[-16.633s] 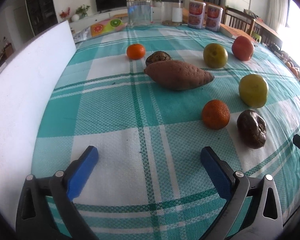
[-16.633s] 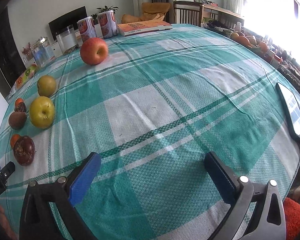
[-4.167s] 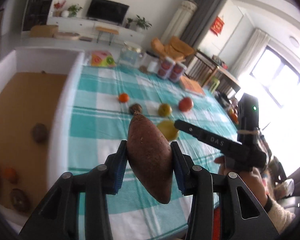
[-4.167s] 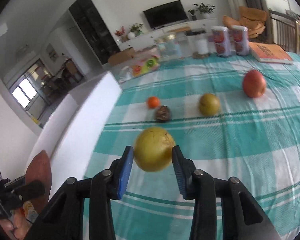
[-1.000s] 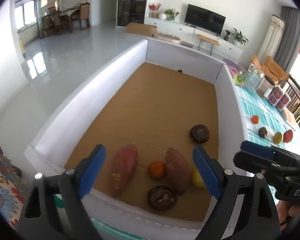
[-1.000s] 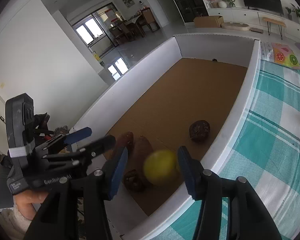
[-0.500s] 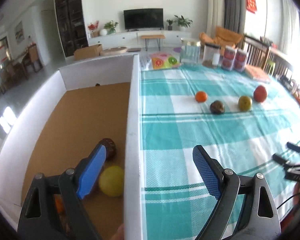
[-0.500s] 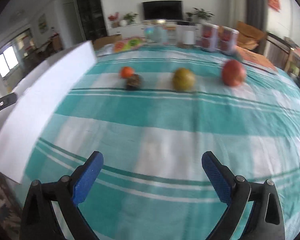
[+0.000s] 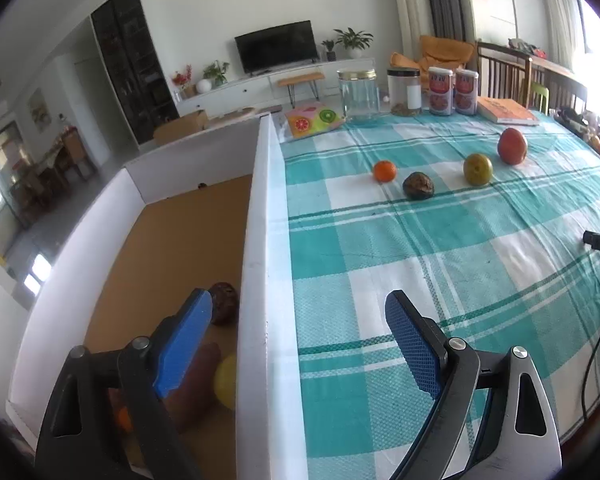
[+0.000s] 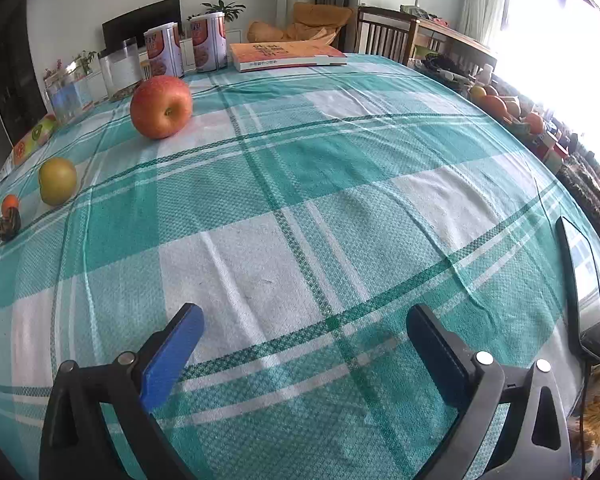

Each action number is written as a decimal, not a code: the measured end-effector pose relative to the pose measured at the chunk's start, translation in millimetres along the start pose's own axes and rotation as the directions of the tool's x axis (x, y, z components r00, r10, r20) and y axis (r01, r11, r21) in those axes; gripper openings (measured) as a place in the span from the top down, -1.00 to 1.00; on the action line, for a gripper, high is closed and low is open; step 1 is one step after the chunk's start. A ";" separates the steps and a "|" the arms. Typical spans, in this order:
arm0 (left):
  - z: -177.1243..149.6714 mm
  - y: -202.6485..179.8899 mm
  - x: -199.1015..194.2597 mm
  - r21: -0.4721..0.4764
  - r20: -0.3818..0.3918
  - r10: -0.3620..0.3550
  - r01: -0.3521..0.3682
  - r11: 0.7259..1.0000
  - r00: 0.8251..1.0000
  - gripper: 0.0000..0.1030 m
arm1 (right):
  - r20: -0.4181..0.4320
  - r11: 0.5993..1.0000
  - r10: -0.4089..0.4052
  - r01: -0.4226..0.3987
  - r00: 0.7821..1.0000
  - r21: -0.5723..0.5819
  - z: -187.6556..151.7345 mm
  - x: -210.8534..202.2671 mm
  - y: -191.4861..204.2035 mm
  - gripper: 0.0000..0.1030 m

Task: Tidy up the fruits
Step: 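Move both grippers back over the fruits on the tablecloth, then close the left gripper around the dark brown round fruit, then hold the dark fruit in the left gripper while the right gripper moves to a yellow-green pear, then grasp the yellow-green pear with the right gripper while the left gripper lifts the dark fruit, then carry both fruits over the box and open both grippers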

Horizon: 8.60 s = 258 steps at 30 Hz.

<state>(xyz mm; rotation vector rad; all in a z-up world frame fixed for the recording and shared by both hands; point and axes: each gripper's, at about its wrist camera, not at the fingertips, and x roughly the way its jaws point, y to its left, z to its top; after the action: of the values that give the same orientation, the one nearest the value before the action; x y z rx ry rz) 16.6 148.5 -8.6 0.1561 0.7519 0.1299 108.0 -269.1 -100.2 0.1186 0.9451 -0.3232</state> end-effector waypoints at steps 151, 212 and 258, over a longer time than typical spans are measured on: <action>1.2 -116.9 106.0 -0.017 -0.162 -0.253 0.254 0.967 0.954 -0.92 | -0.012 1.000 0.027 -0.026 1.000 0.017 -2.3 0.8 -4.2 -1.00; 4.8 -103.7 93.9 -0.014 -0.167 -0.383 0.386 0.922 0.909 -0.91 | 0.009 0.750 0.656 -0.653 0.755 0.103 -35.4 -29.6 37.5 0.04; -51.5 186.7 -12.2 -0.524 -0.160 0.096 -0.167 0.835 0.982 -0.66 | -0.312 0.305 0.763 -0.741 0.566 -0.598 -99.9 -221.6 363.6 -0.63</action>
<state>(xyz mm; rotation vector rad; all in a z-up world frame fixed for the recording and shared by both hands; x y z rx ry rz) -39.1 334.3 -2.6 -0.3421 0.8050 0.4825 27.9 147.4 6.5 -0.1327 0.8171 0.9537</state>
